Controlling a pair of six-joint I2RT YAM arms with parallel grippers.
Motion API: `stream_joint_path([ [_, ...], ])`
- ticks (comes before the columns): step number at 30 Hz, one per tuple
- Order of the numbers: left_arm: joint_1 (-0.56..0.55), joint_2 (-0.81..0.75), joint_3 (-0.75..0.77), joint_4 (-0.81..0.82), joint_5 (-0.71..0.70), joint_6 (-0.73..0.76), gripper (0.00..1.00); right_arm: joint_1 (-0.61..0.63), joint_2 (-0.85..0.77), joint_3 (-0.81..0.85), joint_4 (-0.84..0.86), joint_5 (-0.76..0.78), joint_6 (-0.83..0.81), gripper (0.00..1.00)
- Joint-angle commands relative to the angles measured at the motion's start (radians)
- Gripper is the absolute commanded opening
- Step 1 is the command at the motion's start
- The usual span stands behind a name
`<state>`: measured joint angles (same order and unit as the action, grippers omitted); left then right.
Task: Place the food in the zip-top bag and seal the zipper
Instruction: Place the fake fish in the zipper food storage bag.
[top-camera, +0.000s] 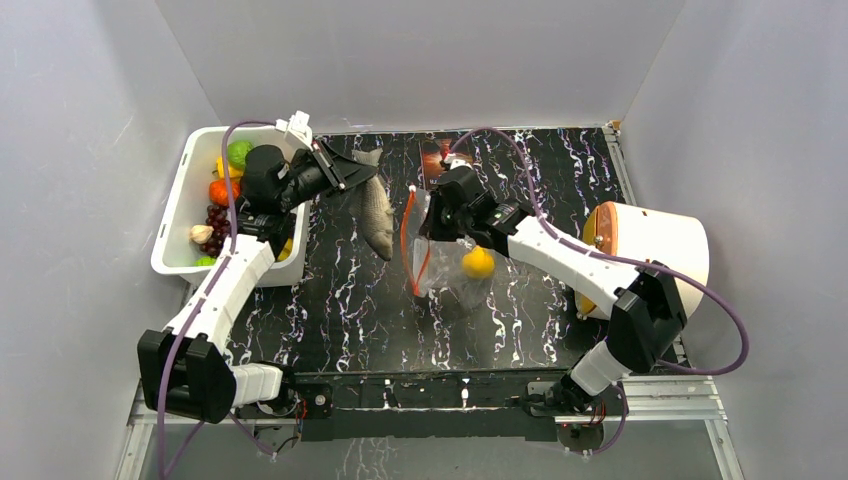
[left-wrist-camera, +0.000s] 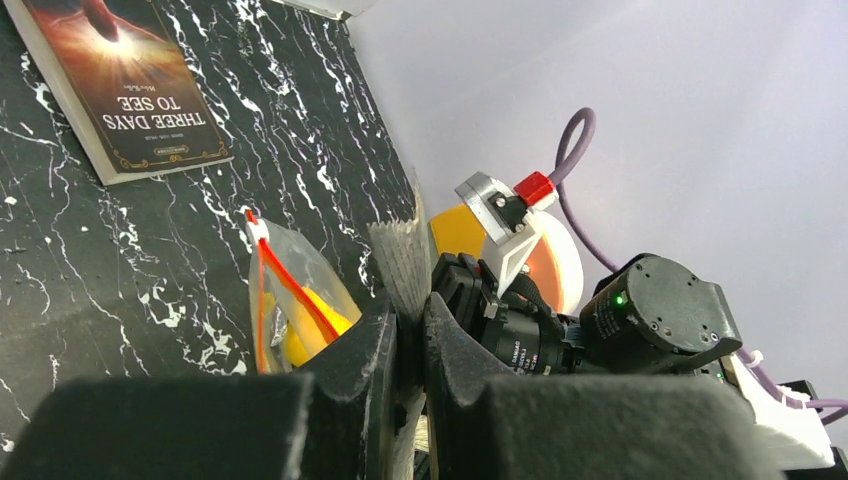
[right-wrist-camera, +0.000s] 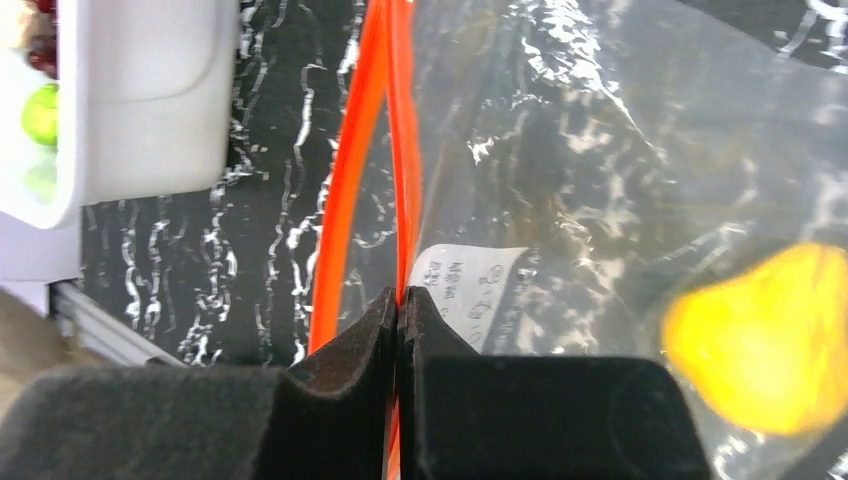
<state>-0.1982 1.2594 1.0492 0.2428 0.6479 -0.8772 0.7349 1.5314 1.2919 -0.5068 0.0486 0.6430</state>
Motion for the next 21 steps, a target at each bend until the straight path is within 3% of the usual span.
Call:
stream_joint_path([
  [1, -0.005, -0.031, -0.046, 0.062, -0.06, -0.051, 0.0, -0.002, 0.009, 0.001, 0.188, -0.108, 0.092, 0.0],
  [6, -0.025, -0.05, -0.157, 0.198, -0.172, -0.104, 0.0, -0.003, -0.002, -0.004, 0.235, -0.149, 0.129, 0.0],
  [10, -0.033, 0.017, -0.161, 0.289, -0.149, -0.139, 0.0, -0.003, -0.026, -0.031, 0.287, -0.156, 0.165, 0.0],
  [21, -0.06, 0.055, -0.129, 0.27, -0.186, -0.101, 0.0, -0.003, -0.054, -0.068, 0.365, -0.158, 0.266, 0.0],
])
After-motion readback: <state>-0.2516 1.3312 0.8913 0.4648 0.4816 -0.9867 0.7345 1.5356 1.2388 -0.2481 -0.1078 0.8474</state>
